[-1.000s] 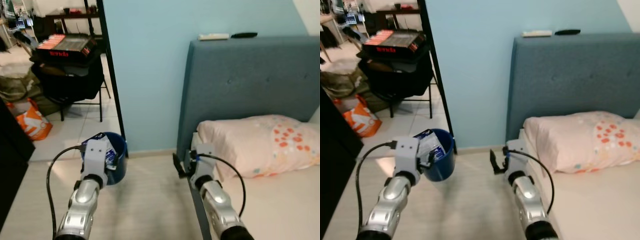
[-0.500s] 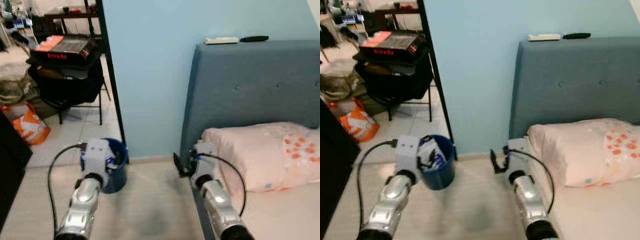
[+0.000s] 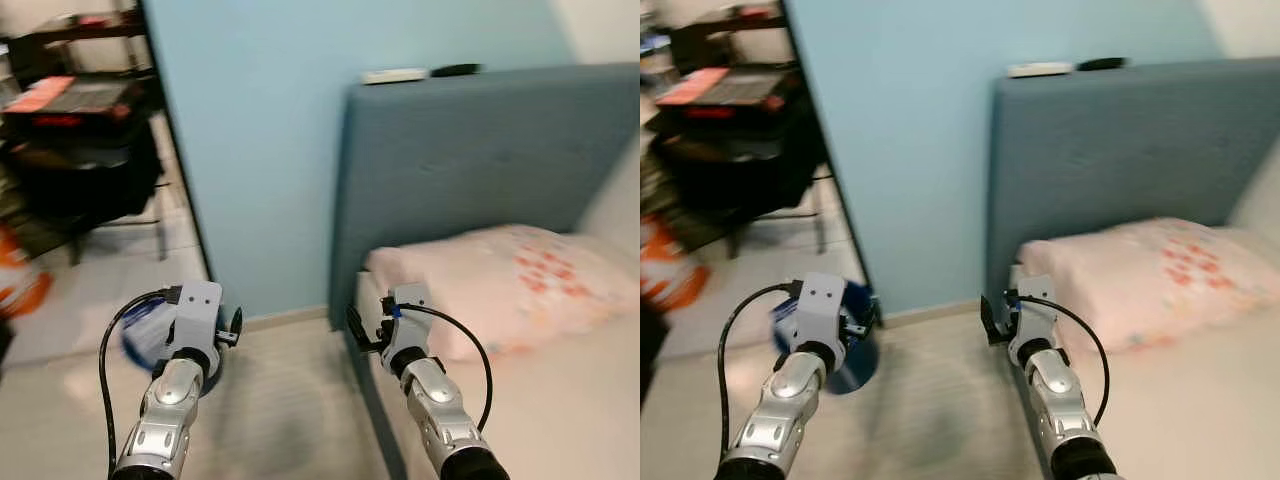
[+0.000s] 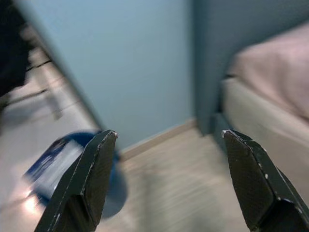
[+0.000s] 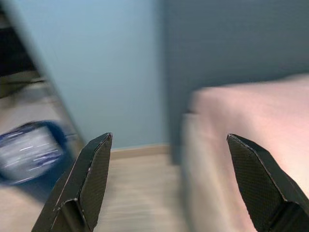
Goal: Clean up the room
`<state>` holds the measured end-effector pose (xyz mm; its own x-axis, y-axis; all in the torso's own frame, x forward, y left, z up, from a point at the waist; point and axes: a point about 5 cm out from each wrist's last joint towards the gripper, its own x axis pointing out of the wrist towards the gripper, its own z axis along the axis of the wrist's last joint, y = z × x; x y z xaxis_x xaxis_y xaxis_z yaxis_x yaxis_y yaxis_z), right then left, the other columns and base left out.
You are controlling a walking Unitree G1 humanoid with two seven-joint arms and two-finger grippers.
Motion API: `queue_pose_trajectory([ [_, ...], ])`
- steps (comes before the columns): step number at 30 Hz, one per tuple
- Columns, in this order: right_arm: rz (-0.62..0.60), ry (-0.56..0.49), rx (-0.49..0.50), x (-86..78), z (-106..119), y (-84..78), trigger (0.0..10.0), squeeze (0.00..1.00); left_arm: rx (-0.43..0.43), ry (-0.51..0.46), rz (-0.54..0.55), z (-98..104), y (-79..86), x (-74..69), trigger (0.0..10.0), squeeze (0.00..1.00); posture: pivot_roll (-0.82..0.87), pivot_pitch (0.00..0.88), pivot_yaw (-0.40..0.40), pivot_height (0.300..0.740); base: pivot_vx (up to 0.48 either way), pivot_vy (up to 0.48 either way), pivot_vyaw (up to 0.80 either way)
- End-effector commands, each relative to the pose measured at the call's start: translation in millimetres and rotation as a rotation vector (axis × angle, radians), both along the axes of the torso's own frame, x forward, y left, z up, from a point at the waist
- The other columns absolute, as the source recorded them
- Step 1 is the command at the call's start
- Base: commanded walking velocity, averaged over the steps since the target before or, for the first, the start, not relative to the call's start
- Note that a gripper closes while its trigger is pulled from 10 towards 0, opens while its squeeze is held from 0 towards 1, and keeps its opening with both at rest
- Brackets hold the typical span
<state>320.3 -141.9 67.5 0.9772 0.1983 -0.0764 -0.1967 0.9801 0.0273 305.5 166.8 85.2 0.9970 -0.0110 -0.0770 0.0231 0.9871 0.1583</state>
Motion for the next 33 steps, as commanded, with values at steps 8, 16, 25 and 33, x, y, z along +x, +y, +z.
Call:
queue_pose_trajectory([
  [8, -0.073, 0.043, -0.018, -3.5, -9.1, -10.6, 10.0, 0.0, 0.048, 0.066, -0.004, -14.0, 3.2, -4.2, 10.0, 0.0, -0.04, 0.026, -0.009, 0.74, 0.0, 0.0, -0.8],
  [16, -0.093, 0.054, -0.022, -3.7, -10.2, -14.2, 10.0, 0.0, 0.057, 0.06, -0.002, -14.0, 4.8, -3.9, 10.0, 0.0, -0.04, 0.018, -0.008, 0.74, 0.0, 0.0, -0.8],
  [25, -0.107, 0.061, -0.026, -4.4, -11.6, -15.7, 10.0, 0.0, 0.038, 0.067, -0.03, -16.0, 0.8, -4.0, 10.0, 0.0, -0.05, 0.015, -0.005, 0.74, 0.0, 0.0, -0.8],
  [33, -0.127, 0.068, -0.029, -5.6, -12.8, -19.7, 10.0, 0.0, 0.049, 0.072, -0.049, -18.3, -1.7, -5.4, 10.0, 0.0, -0.06, 0.019, 0.001, 0.74, 0.0, 0.0, -0.8],
])
